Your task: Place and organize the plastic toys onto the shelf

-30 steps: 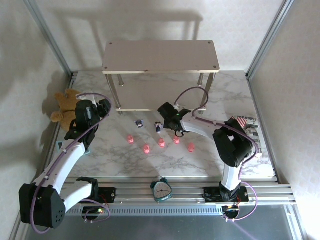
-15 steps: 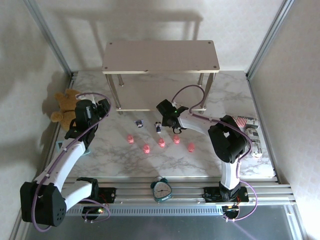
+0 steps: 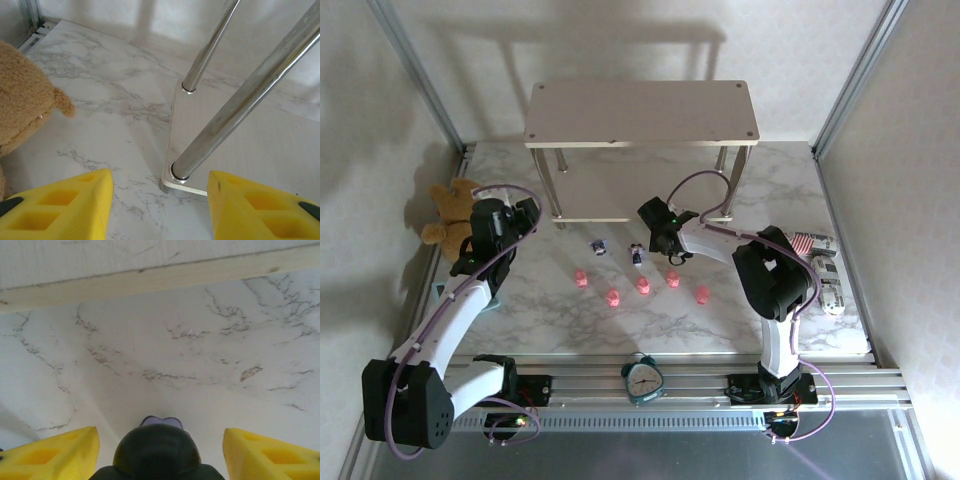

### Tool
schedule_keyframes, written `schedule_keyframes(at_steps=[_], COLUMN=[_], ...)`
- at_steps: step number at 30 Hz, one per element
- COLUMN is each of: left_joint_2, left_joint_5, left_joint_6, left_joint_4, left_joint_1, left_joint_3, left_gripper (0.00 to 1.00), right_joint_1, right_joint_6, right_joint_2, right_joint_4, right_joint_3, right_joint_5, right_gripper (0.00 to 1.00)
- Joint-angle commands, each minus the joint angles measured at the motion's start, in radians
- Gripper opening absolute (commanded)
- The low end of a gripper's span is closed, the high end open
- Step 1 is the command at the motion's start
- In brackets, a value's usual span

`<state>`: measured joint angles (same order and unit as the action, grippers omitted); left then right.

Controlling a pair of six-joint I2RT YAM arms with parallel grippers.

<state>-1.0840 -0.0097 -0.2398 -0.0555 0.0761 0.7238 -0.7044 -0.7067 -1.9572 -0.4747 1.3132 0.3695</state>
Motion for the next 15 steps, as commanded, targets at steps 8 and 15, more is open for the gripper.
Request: schedule_keyframes(at_steps=[8,15], left_joint_2=[-0.022,-0.023], left_joint_5=[0.019,0.022], left_joint_6=[0.010,0.008], left_joint_4=[-0.027,-0.026], left_joint_1=[-0.021,-0.025], left_joint_3=[0.006,0.006], left_gripper=[0.52,0.51], right_joint_1=[0.004,0.007], right_joint_6=[0.019,0.056], right_joint_2=[-0.021,0.019], right_joint_4=[-0.002,0.021], right_joint_3=[0.022,-0.022], right_joint_5=[-0.009,0.005], right_gripper=[0.44,0.35])
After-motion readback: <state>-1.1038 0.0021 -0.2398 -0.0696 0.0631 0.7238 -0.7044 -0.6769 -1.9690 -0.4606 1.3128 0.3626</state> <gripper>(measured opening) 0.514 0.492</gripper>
